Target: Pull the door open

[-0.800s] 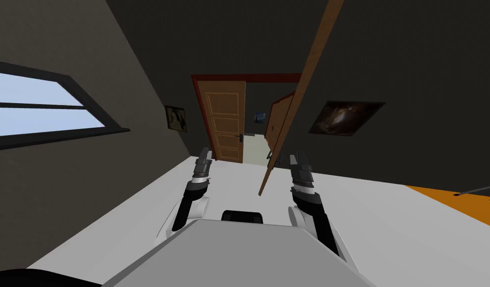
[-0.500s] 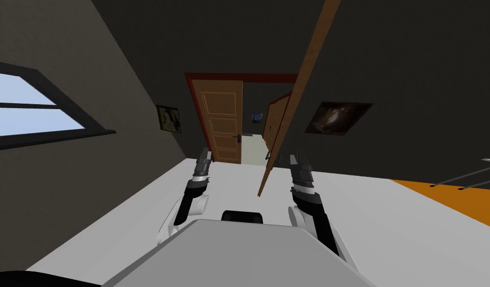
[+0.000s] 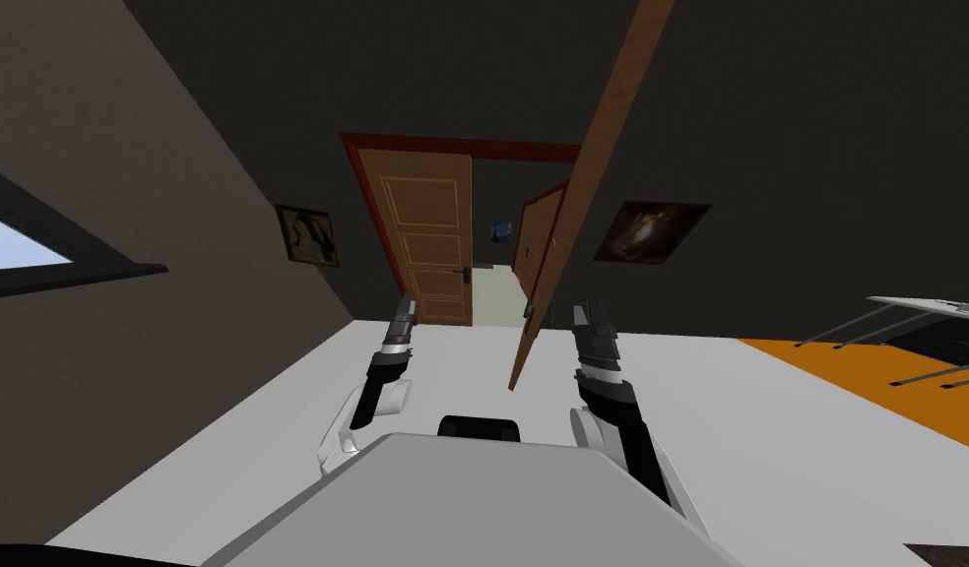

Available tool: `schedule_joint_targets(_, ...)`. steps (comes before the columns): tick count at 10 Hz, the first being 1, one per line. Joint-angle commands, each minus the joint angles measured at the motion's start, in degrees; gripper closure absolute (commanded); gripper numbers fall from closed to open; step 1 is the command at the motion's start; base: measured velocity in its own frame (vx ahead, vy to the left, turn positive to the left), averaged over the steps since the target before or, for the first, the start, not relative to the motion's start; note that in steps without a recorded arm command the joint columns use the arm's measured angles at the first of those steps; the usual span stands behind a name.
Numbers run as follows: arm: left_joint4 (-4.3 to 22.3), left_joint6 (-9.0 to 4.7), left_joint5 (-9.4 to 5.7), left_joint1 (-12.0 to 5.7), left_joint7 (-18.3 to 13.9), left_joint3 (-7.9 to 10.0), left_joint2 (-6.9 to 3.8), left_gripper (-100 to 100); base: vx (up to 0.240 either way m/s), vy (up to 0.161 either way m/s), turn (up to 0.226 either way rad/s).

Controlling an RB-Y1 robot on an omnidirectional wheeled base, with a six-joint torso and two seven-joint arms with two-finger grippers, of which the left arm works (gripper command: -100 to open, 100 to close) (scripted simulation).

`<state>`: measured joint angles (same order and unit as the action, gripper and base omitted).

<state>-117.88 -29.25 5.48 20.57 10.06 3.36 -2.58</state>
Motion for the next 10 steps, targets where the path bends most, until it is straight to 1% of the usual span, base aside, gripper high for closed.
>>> schedule_joint_targets(1, 2.46, 0.33, -0.25, -1.85, 0.36, 1.68, -0.36, -100, 0.11, 0.053, -0.14)
schedule_joint_targets(6, 10.08, 0.46, -1.02, -6.75, 1.35, 6.79, -1.16, -100, 0.088, 0.055, -0.147)
schedule_joint_targets(10, 17.01, 0.57, -1.72, -11.19, 2.25, 11.44, -1.7, -100, 0.079, 0.068, -0.16)
